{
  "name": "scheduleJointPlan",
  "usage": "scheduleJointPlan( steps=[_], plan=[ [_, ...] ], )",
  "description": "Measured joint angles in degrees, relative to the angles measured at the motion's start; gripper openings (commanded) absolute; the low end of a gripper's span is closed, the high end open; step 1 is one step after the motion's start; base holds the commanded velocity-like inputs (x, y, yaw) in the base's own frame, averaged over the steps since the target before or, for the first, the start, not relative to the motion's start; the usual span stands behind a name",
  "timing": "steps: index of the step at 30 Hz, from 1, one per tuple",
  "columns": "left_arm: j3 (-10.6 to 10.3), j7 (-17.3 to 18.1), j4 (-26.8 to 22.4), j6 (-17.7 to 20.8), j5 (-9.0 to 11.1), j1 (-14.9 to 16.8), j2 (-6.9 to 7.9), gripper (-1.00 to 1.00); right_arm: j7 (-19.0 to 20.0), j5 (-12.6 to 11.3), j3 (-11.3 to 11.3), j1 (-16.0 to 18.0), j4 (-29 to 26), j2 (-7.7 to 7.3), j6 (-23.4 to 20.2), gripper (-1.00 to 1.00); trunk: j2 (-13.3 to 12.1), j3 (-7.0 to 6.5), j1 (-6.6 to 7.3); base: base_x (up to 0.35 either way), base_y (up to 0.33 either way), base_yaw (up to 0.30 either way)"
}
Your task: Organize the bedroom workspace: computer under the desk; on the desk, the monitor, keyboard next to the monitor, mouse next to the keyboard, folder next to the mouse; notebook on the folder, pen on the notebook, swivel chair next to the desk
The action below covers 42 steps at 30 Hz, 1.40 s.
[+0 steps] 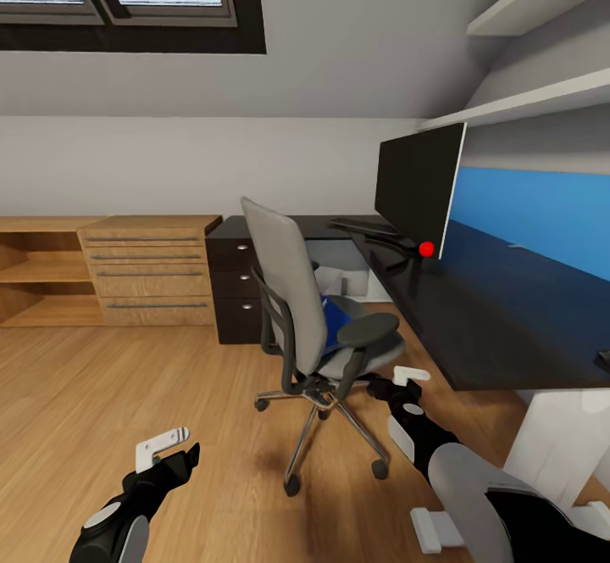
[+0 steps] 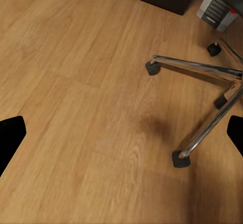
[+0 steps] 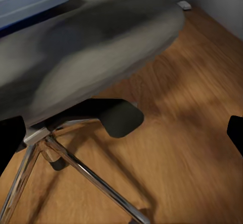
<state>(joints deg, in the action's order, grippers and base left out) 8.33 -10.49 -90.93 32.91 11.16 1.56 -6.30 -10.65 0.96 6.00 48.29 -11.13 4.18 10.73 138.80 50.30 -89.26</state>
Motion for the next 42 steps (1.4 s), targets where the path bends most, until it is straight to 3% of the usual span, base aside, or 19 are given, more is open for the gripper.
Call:
scheduleJointPlan(
  steps=[12, 37, 42],
  plan=[
    [0.16, 0.01, 0.03, 0.01, -0.07, -0.01, -0.06, 1.0, 0.0, 0.05, -0.07, 0.0, 0.0, -0.01, -0.01, 1.0, 0.0, 0.0, 0.0, 0.15, 0.0, 0.0],
    [0.22, 0.0, 0.06, 0.06, -0.18, -0.01, -0.03, 1.0, 0.05, -0.07, -0.24, 0.0, 0.01, 0.7, 0.17, 1.0, 0.0, 0.0, 0.0, 0.007, 0.0, 0.0],
    [0.27, 0.0, 0.04, 0.06, -0.17, 0.0, 0.0, 1.0, 0.07, -0.08, -0.25, 0.0, 0.16, 1.36, 3.08, 1.0, 0.0, 0.0, 0.0, 0.0, 0.0, 0.17]
  ],
)
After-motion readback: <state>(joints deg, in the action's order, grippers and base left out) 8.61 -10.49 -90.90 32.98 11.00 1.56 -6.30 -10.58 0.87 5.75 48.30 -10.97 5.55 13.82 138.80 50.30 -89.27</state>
